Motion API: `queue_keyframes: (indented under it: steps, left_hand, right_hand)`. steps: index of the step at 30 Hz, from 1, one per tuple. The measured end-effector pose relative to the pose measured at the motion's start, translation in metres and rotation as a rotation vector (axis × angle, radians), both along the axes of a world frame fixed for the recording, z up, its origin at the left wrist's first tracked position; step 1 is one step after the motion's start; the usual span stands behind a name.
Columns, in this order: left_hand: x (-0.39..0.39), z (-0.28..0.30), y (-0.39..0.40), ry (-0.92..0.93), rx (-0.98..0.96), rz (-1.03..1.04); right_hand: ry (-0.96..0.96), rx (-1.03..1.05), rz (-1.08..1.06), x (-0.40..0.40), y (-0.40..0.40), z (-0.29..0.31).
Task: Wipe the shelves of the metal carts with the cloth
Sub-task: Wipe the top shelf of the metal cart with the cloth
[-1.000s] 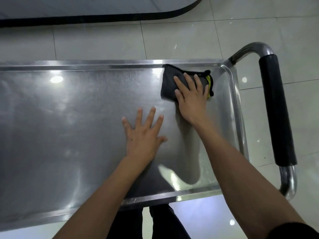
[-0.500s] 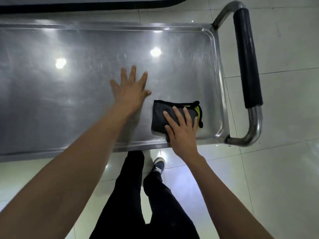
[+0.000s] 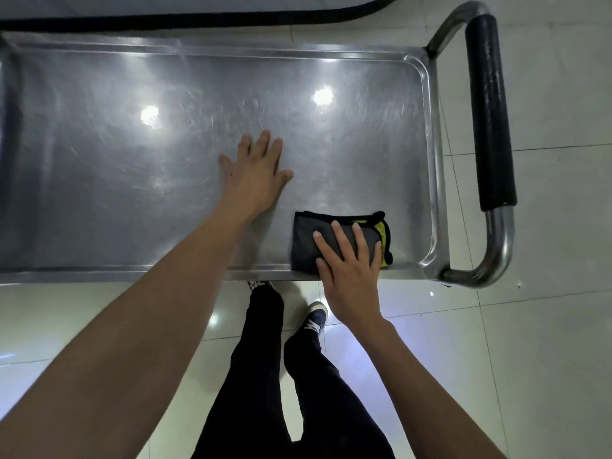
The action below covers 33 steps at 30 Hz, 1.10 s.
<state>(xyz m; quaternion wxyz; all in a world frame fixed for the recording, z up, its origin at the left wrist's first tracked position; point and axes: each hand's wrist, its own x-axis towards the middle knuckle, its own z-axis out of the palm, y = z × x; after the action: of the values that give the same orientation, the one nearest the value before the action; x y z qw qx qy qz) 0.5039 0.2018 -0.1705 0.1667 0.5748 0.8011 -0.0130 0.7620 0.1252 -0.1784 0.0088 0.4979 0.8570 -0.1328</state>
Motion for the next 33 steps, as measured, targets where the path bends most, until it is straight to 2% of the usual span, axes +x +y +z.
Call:
queue_keyframes:
  steps: [11,14,18,26,33]
  left_hand:
    - [-0.045,-0.013,-0.01,0.027,0.006,0.002]
    - [-0.048,-0.014,-0.014,0.062,0.007,-0.037]
    - [-0.048,-0.01,-0.018,0.018,0.028,-0.058]
    - [-0.051,-0.011,-0.017,-0.024,0.008,-0.128]
    - [-0.057,-0.011,0.003,0.011,0.017,-0.195]
  right_hand:
    - [-0.055,-0.043,-0.024,-0.047,0.045,0.001]
    - [-0.042,-0.078,-0.061,-0.081,0.082,0.0]
    - [-0.017,-0.141,-0.089,-0.126,0.152,0.0]
    - [0.023,-0.127,-0.214,-0.218,0.279,-0.002]
    - [0.005,-0.091,-0.176,-0.235,0.319,-0.009]
